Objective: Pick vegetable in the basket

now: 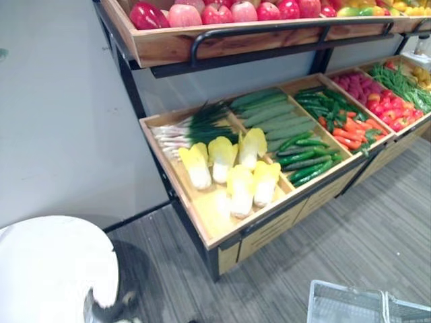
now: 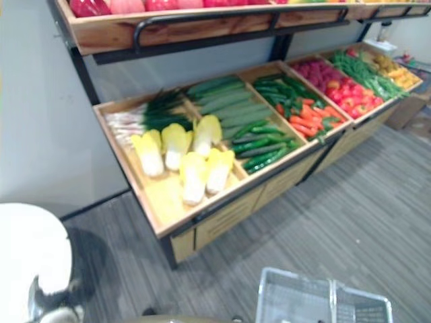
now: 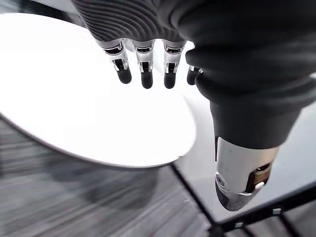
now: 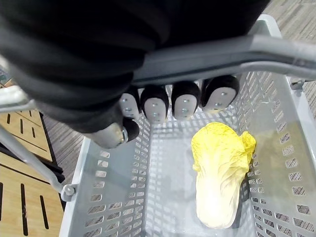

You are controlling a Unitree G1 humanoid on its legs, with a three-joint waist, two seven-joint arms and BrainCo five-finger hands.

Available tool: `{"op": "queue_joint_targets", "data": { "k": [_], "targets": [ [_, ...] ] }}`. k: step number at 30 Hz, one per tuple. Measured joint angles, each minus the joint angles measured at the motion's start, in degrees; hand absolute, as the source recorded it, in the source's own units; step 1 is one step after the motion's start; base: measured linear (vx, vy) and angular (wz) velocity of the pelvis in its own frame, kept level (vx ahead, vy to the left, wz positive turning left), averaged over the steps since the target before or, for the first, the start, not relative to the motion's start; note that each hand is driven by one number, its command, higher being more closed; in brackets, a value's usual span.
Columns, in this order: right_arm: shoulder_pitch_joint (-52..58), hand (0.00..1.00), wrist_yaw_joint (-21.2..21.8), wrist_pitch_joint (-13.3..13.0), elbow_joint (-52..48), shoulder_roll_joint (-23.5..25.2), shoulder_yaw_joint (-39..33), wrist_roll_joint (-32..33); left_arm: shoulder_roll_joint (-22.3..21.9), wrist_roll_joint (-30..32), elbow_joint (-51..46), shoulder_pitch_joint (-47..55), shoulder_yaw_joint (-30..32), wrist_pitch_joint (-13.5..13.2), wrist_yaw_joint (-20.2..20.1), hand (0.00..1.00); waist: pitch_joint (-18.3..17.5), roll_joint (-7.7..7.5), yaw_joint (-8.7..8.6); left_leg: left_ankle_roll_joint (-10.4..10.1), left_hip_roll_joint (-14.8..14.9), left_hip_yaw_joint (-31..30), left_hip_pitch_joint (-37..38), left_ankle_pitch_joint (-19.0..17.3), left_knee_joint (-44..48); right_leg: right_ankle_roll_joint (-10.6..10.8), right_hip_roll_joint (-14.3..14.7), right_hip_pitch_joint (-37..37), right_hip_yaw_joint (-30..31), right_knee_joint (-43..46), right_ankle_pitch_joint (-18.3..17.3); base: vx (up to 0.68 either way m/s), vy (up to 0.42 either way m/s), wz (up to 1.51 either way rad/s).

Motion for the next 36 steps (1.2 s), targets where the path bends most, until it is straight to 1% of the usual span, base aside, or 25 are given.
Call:
{"op": "queue_joint_targets", "data": {
  "k": [1, 3, 7, 9, 13, 15, 18, 19, 20, 21, 22, 23, 24, 25, 26, 27, 28, 29, 30, 31, 32, 33, 34, 35, 36],
  "targets": [
    [-0.2, 1.00, -0.1, 0.0, 0.3, 0.0, -0.8, 0.0, 0.0, 0.0, 2.7, 0.0, 0.0, 0.1, -0.6, 0.00, 0.1, 0.13, -0.01, 0.0, 0.0, 0.1, 0.2, 0.0, 0.0, 0.0, 0.0, 0.0, 0.2, 0.0, 0.0, 0.05, -0.006, -0.13],
    [-0.7, 1.00, -0.2, 0.0, 0.4, -0.1, -1.3, 0.0, 0.0, 0.5, 7.4, 0.0, 0.0, 0.9, -3.2, 0.00, 0.0, 0.61, -0.05, -0.1, 0.2, 1.0, 1.1, -0.1, 0.0, 0.1, 0.2, 0.2, 0.9, 0.0, 0.1, 0.05, -0.013, -0.20],
    [-1.9, 1.00, -0.1, 0.0, 0.4, -1.0, -1.3, -0.1, 0.0, 0.5, 11.2, 0.9, -0.5, 1.4, -8.9, 0.00, 0.1, 1.77, -0.23, -0.6, 0.8, 3.7, 3.0, -1.0, 0.0, 0.0, 0.8, 0.0, 3.7, 0.3, 0.0, 0.05, -0.012, -0.39],
    [-1.9, 1.00, 0.0, 0.0, 0.4, -1.6, -1.3, -0.1, 0.0, 1.9, 11.5, 0.9, -2.8, 1.7, -11.9, 0.00, 0.3, 2.06, -0.27, -0.6, 0.8, 4.9, 4.0, -1.5, 0.0, 0.0, 0.8, 0.0, 5.1, 0.4, 0.0, 0.04, -0.001, -0.27],
    [-1.7, 1.00, 0.5, 0.1, 0.7, -2.1, -1.4, -0.1, 0.0, 2.4, 13.3, -0.3, -7.6, 1.6, -14.9, 0.00, 0.3, 2.37, -0.40, -0.7, 0.6, 6.2, 5.1, -1.9, 0.0, -0.3, 0.6, 0.0, 6.0, 0.7, -0.4, 0.02, 0.011, -0.17],
    [-1.7, 1.00, 1.1, 0.2, 0.9, -2.1, -1.9, -0.1, 0.0, 2.6, 13.3, -0.8, -9.8, 0.9, -16.2, 0.00, 0.3, 2.27, -0.59, -0.7, 0.4, 6.6, 5.6, -2.0, 0.0, 0.0, 0.3, -0.3, 6.5, 1.7, -0.8, 0.01, 0.018, -0.13],
    [-1.7, 1.00, 2.0, 0.3, -0.1, -2.0, -1.8, -0.2, 0.2, 2.7, 14.7, -1.8, -13.2, 0.8, -17.6, 0.00, 0.5, 1.83, -0.72, -1.0, 0.1, 9.4, 6.4, -2.8, 0.0, -0.2, 0.0, -2.6, 9.5, 3.7, -1.4, -0.02, 0.041, -0.47],
    [-1.8, 1.00, 2.3, 0.3, -1.8, -1.6, -0.9, -0.2, 0.5, 2.7, 15.8, -2.8, -14.7, 1.2, -18.2, 0.00, 0.6, 1.44, -1.02, -1.0, -0.2, 11.0, 5.6, -2.9, 0.0, 0.0, -0.1, -4.7, 11.3, 4.0, -1.2, -0.05, 0.049, -0.66],
    [-2.4, 1.00, 2.4, 0.3, -3.8, -0.8, -0.2, -0.2, 1.1, 2.7, 15.9, -3.7, -16.4, 1.2, -18.6, 0.00, 1.2, 0.83, -1.76, -1.0, -0.5, 12.7, 4.8, -2.9, 0.0, 0.9, -0.1, -6.8, 13.1, 4.4, -0.6, -0.06, 0.046, -0.66],
    [-2.6, 1.00, 2.4, 0.3, -4.7, -0.3, 0.2, -0.2, 1.5, 2.7, 16.0, -4.3, -17.2, 1.2, -18.6, 0.00, 1.5, 0.43, -2.05, -0.9, -0.6, 13.4, 4.5, -2.9, 0.0, 1.1, -0.1, -7.5, 13.9, 4.3, -0.5, -0.07, 0.035, -0.67],
    [-3.0, 1.00, 2.3, 0.3, -6.3, 0.7, 1.1, -0.2, 2.4, 2.7, 16.1, -5.4, -17.9, 1.2, -18.6, 0.00, 2.8, -0.26, -2.05, -0.8, -0.7, 15.3, 4.7, -2.9, 0.0, 1.1, -0.1, -8.1, 14.5, 3.9, -0.5, -0.06, 0.019, -0.57],
    [-3.0, 1.00, 2.3, 0.4, -7.2, 1.6, 1.3, -0.2, 3.2, 2.7, 16.0, -6.2, -17.8, 1.2, -18.6, 0.00, 3.2, -0.42, -2.12, -0.5, -0.5, 16.5, 5.1, -2.7, 0.3, 0.4, -0.3, -8.2, 13.4, 3.4, -0.3, -0.04, 0.016, -0.69],
    [-3.0, 1.00, 2.2, 0.6, -7.9, 2.3, 1.5, -0.3, 4.0, 2.8, 15.9, -7.0, -17.7, 1.2, -18.6, 0.00, 3.9, -1.11, -2.43, -0.3, -0.1, 18.4, 5.8, -2.6, 0.4, -2.1, -0.9, -8.2, 9.7, 3.4, -0.4, 0.01, 0.011, -0.80],
    [-3.1, 1.00, 2.2, 0.9, -7.9, 2.4, 2.2, -0.5, 4.7, 2.9, 15.4, -6.8, -17.4, 1.2, -18.6, 0.00, 4.4, -0.85, -2.65, -0.4, 0.7, 20.6, 6.5, -2.6, 0.4, -6.8, -1.7, -8.2, 3.1, 4.1, 0.0, 0.05, 0.017, -1.10],
    [-3.2, 1.00, 2.3, 1.1, -8.2, 2.2, 3.6, -0.7, 5.2, 3.5, 15.4, -6.6, -16.7, 1.2, -18.6, 0.00, 4.2, -1.59, -2.70, -0.7, 1.3, 22.8, 7.6, -2.9, 0.5, -9.0, -2.0, -8.8, -2.0, 5.3, 4.9, 0.05, -0.002, -1.10],
    [-3.3, 1.00, 2.3, 1.1, -8.3, 2.2, 4.3, -1.0, 5.4, 4.1, 15.4, -6.5, -16.1, 1.3, -18.6, 0.00, 4.3, -1.84, -2.71, -1.0, 2.0, 24.0, 7.7, -3.5, 1.3, -7.8, -1.7, -9.2, -4.1, 5.7, 6.6, 0.01, -0.037, -1.16],
    [-3.4, 1.00, 2.3, 1.1, -8.8, 2.0, 5.8, -1.7, 5.4, 4.4, 15.4, -6.7, -15.9, 1.2, -18.7, 0.00, 4.9, -1.72, -2.85, -0.7, 3.2, 25.9, 7.8, -5.5, 4.0, -8.8, -0.8, -9.4, -6.1, 5.5, 8.8, -0.05, -0.052, -1.22],
    [-3.7, 1.00, 2.4, 1.1, -9.4, 1.4, 6.7, -2.5, 5.0, 4.4, 15.3, -7.0, -15.9, 1.2, -18.7, 0.00, 5.1, -1.72, -3.00, -0.2, 2.6, 26.4, 8.2, -7.1, 4.6, -9.0, -0.2, -10.3, -5.5, 4.4, 10.9, -0.07, -0.038, -1.44],
    [-4.4, 1.00, 2.5, 1.1, -9.4, 1.1, 7.8, -2.6, 4.9, 4.3, 15.2, -7.0, -15.9, 1.2, -18.7, 0.00, 5.1, -1.48, -2.79, 0.4, 2.5, 28.8, 8.8, -7.4, 4.5, -9.3, 0.8, -10.3, -4.1, 1.2, 13.9, -0.08, -0.016, -1.23],
    [-5.0, 1.00, 2.6, 1.2, -9.6, 1.0, 8.2, -2.7, 4.6, 4.3, 14.9, -7.0, -15.9, 1.2, -18.7, 0.00, 5.6, -0.69, -2.82, 0.3, 3.4, 30.8, 8.9, -7.3, 4.6, -9.4, 0.5, -10.5, -3.7, 0.8, 13.3, -0.05, -0.023, -0.88],
    [-4.4, 1.00, 2.5, 1.6, -9.6, 0.6, 7.8, -2.9, 3.9, 4.2, 13.8, -7.2, -16.1, 1.1, -18.7, 0.00, 5.8, -0.12, -3.08, 0.3, 4.2, 32.7, 8.9, -7.4, 6.4, -10.1, -1.3, -12.3, -7.2, 12.8, 2.5, 0.01, -0.026, -0.50],
    [-4.2, 1.00, 2.5, 1.9, -9.6, 0.4, 7.8, -3.0, 3.9, 4.2, 12.9, -7.0, -16.1, 1.0, -18.7, 0.00, 5.9, 0.13, -3.05, 0.3, 4.8, 33.3, 9.5, -7.4, 7.3, -8.9, -2.2, -12.1, -8.4, 17.2, -0.6, 0.05, -0.029, -0.42],
    [-4.2, 1.00, 2.5, 2.4, -9.6, 0.5, 7.8, -3.0, 4.0, 4.2, 12.9, -6.8, -16.0, 1.1, -18.7, 0.00, 5.8, -0.08, -2.96, 0.3, 5.0, 34.1, 9.8, -7.4, 7.8, -8.1, -2.3, -11.9, -8.5, 17.5, -1.1, 0.06, -0.038, -0.50],
    [-4.1, 1.00, 2.6, 2.7, -9.6, 0.6, 8.0, -3.2, 4.1, 4.2, 12.9, -6.3, -15.8, 1.2, -18.7, 0.00, 5.5, -0.57, -2.56, 0.3, 5.0, 35.3, 10.0, -7.4, 8.8, -6.9, -1.5, -12.0, -7.8, 16.0, -1.0, 0.00, -0.108, -0.75],
    [-4.3, 1.00, 2.6, 2.7, -9.8, 0.6, 8.4, -3.9, 4.0, 4.2, 13.0, -6.3, -15.8, 1.2, -18.7, 0.00, 5.2, -0.49, -2.08, 0.3, 5.5, 36.6, 9.9, -7.4, 9.6, -6.2, -0.1, -11.5, -6.6, 13.0, -0.7, -0.03, -0.176, -1.05]
  ]
}}
